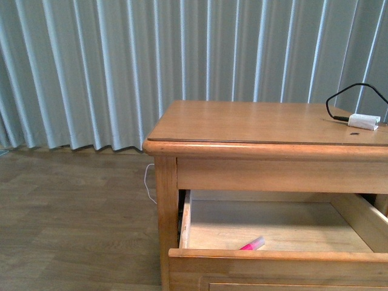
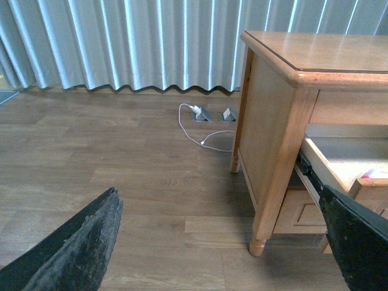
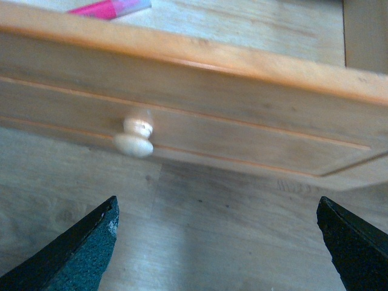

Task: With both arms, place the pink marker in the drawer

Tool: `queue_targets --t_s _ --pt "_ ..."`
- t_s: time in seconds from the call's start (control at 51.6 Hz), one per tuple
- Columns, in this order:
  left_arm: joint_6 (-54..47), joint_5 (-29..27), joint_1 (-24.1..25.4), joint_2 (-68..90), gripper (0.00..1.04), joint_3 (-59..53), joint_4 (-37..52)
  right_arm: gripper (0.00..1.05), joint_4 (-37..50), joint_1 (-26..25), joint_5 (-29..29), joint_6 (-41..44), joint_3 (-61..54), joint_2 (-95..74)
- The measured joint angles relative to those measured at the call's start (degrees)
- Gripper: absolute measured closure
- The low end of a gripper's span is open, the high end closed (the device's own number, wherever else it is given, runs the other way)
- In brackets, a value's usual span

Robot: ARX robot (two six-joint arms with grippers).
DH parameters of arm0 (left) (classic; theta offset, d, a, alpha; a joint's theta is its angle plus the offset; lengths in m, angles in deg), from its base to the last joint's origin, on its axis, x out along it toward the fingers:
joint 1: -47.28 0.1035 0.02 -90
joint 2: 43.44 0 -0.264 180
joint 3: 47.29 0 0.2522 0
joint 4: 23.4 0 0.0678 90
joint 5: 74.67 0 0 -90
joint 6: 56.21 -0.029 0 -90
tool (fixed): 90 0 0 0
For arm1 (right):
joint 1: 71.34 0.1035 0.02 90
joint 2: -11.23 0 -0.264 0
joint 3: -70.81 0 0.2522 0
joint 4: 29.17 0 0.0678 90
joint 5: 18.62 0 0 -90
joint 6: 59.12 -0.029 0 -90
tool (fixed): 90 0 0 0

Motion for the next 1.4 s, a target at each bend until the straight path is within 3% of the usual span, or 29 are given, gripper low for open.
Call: queue_targets --t_s 0.155,0.33,0.93,1.144,1.396 --pt "0.0 0.0 0.0 0.0 0.06 0.0 0.0 0.09 7.58 1.46 1.05 -2.01 4.79 -9.09" --pt "0.0 -0.02 0.0 0.0 0.06 0.0 -0.02 0.09 10.43 2.1 3.93 -4.09 12.48 -19.23" --pt "0.0 -0.02 0.0 0.0 0.06 0.0 -0.04 0.09 10.21 3.43 9.77 -10.69 39.93 -40.33" --pt "0.0 0.0 0.0 0.0 0.06 0.0 -0.04 0.09 11.78 3.91 9.6 -11.13 39.26 -40.11" --pt "0.0 -0.02 0.0 0.0 0.06 0.0 -0.04 0.09 11.52 2.73 6.08 -12.07 26.67 -25.49"
